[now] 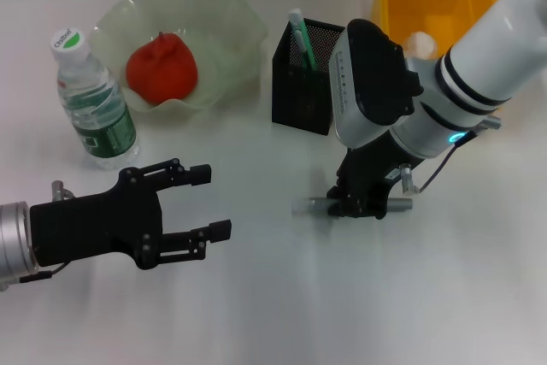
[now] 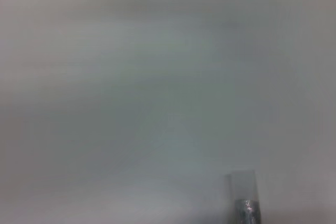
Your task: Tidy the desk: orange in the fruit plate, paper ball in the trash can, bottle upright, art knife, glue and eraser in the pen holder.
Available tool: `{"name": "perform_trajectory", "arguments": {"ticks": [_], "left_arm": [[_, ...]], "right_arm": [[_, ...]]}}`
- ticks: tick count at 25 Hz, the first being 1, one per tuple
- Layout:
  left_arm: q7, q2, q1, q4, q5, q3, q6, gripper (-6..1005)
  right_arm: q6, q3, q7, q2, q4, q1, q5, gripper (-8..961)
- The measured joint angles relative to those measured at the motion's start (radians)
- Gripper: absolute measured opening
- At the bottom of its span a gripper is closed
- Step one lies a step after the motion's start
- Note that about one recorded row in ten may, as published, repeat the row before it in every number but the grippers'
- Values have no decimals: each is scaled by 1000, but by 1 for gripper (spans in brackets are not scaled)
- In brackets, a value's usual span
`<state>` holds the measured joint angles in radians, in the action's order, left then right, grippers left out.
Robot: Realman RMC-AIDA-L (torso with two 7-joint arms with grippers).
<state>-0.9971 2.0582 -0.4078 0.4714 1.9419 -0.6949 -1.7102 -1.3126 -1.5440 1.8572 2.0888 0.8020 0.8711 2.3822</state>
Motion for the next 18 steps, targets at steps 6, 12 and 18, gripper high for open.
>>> {"name": "perform_trajectory", "arguments": {"ticks": [6,12,18], "left_arm": [[2,-3,2,1,0,1,-1,800],[7,-2,4,2,-1,3,-3,800],[7,0,1,-2,-3,15,-3,800]], "right_arm": [[-16,33,-9,-5,88,-55,-45,149],[-70,201,-150,-7,116,-132,-208,148],[-69,287,-363,-7,39,-238,-464,147]]}}
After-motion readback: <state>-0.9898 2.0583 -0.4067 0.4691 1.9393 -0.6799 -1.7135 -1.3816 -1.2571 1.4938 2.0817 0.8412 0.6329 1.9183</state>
